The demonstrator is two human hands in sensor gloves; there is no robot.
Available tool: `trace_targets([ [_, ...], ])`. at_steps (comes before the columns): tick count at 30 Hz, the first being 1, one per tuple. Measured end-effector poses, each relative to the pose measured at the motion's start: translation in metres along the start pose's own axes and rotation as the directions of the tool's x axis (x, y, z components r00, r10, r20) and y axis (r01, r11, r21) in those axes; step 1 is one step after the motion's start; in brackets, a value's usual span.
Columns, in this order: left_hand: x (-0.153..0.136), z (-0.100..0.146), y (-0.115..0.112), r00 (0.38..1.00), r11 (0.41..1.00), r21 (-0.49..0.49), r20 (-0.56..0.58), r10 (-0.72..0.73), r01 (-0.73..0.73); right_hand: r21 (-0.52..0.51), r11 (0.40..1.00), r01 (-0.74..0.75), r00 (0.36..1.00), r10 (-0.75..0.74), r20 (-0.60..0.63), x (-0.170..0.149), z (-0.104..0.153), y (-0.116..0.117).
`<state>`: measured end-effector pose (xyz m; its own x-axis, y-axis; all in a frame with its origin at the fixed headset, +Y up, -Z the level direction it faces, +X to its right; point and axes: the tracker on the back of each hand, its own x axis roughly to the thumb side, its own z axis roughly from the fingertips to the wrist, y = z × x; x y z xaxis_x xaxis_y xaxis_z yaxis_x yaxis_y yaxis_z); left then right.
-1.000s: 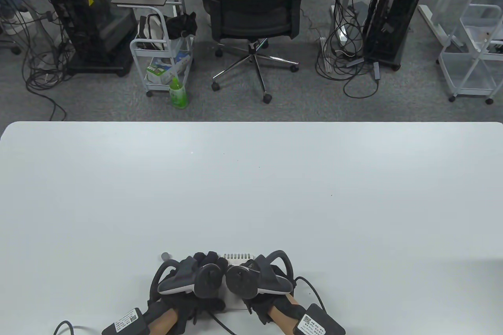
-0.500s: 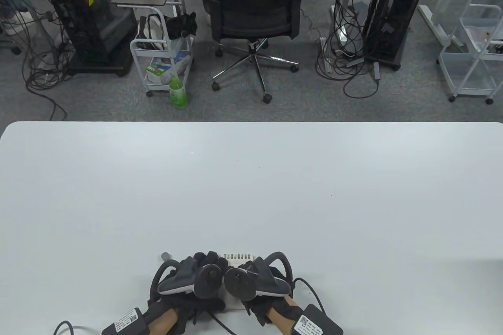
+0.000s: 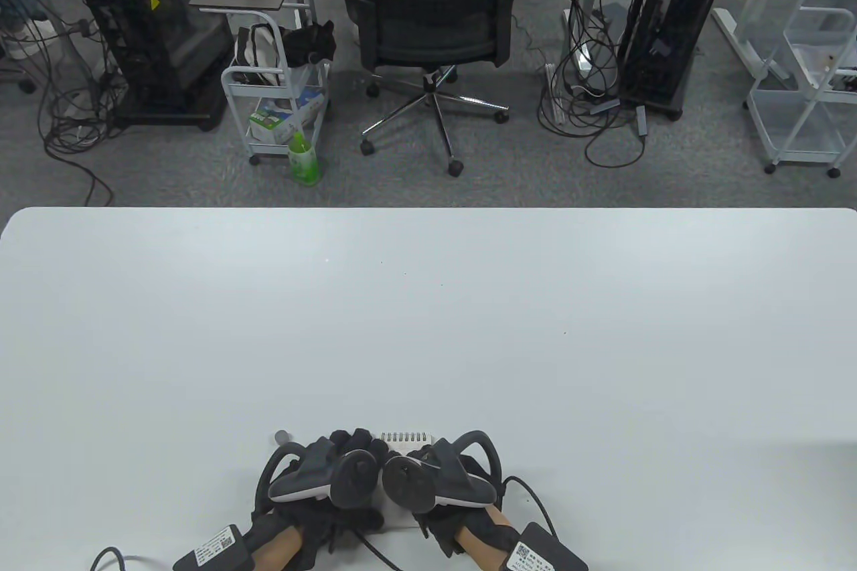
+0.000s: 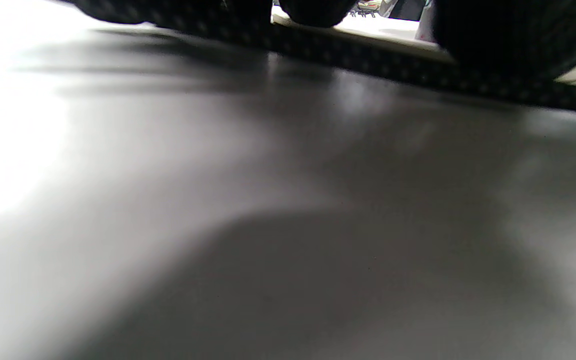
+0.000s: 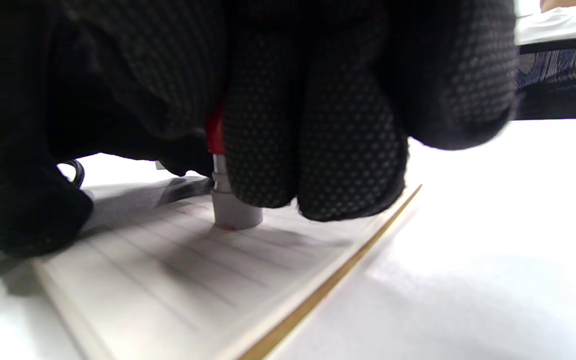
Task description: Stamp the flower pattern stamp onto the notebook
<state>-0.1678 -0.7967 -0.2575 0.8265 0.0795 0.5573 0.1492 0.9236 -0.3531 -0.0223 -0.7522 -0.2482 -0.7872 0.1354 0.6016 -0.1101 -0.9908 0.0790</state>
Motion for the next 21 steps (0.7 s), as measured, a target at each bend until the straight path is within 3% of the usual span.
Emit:
trace_targets([
  [9,0.000,0.000,0.000,1.000,1.000,-0.001,-0.001,0.002,-0.002,-0.066,0.997,0.032,0.999,-0.032,0.004,-0.010,0.007,-0.014],
  [21,0.000,0.000,0.000,1.000,1.000,-0.001,-0.001,0.002,-0.002,0.009,0.999,0.045,0.999,-0.045,0.000,-0.032,0.011,-0.016],
])
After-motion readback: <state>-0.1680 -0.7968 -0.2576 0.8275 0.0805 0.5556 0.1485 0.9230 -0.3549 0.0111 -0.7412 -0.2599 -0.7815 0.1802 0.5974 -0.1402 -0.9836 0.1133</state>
